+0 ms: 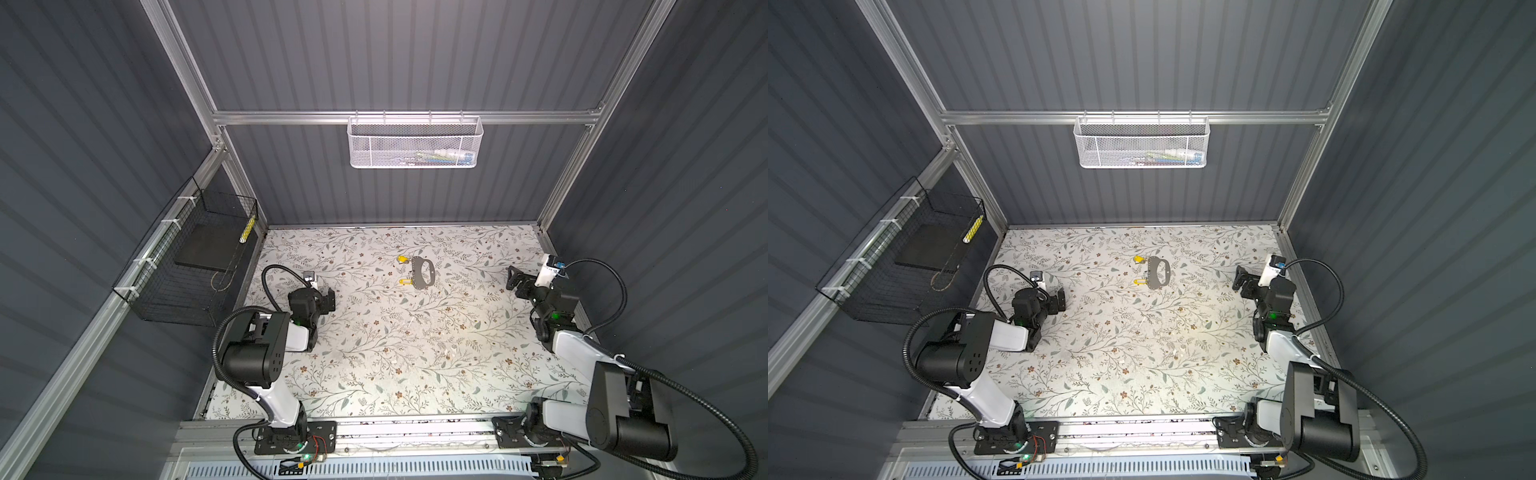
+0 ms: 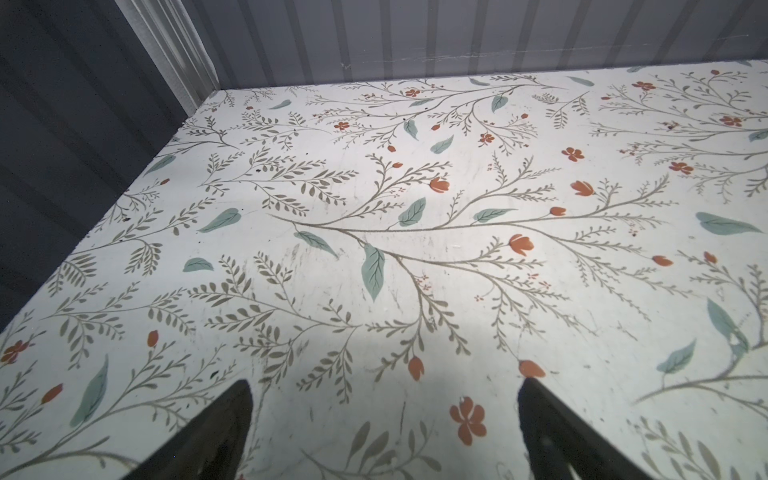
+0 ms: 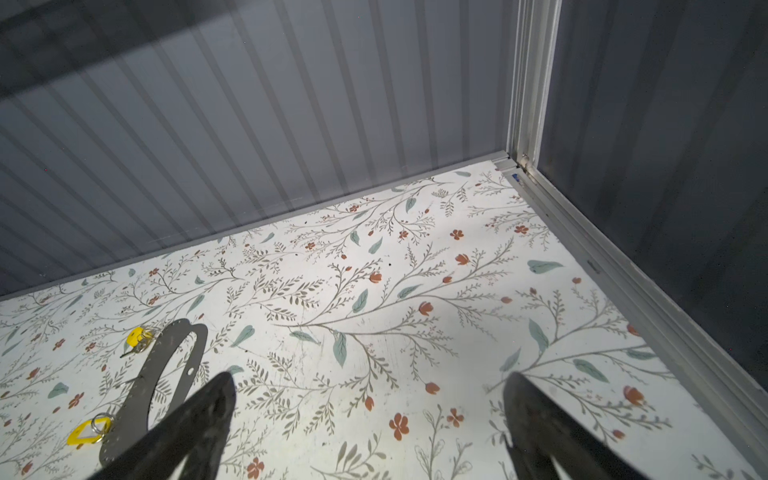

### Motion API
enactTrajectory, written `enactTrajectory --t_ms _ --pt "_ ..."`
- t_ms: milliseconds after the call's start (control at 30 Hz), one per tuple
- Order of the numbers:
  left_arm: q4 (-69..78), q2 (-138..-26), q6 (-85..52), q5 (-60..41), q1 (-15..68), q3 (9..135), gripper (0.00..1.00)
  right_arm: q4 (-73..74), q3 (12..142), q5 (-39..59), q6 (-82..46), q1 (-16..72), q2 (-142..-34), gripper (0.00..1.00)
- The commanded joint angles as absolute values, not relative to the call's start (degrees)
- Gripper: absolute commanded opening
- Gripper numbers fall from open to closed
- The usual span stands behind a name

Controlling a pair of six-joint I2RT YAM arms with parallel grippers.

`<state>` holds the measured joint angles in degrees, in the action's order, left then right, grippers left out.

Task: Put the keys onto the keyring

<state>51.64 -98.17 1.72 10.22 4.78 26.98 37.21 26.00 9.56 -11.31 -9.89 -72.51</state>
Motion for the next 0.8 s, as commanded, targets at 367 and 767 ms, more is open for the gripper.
enactTrajectory --t_ms 367,767 --pt "51.59 -98.35 1.24 10.34 4.22 27.33 1.00 44.34 19.77 7.75 -9.80 -11.32 -71.76 0.99" --pt "51.59 -98.33 1.23 10.36 4.22 27.38 1.00 54.89 16.22 11.97 -8.54 -11.43 -77.23 0.99"
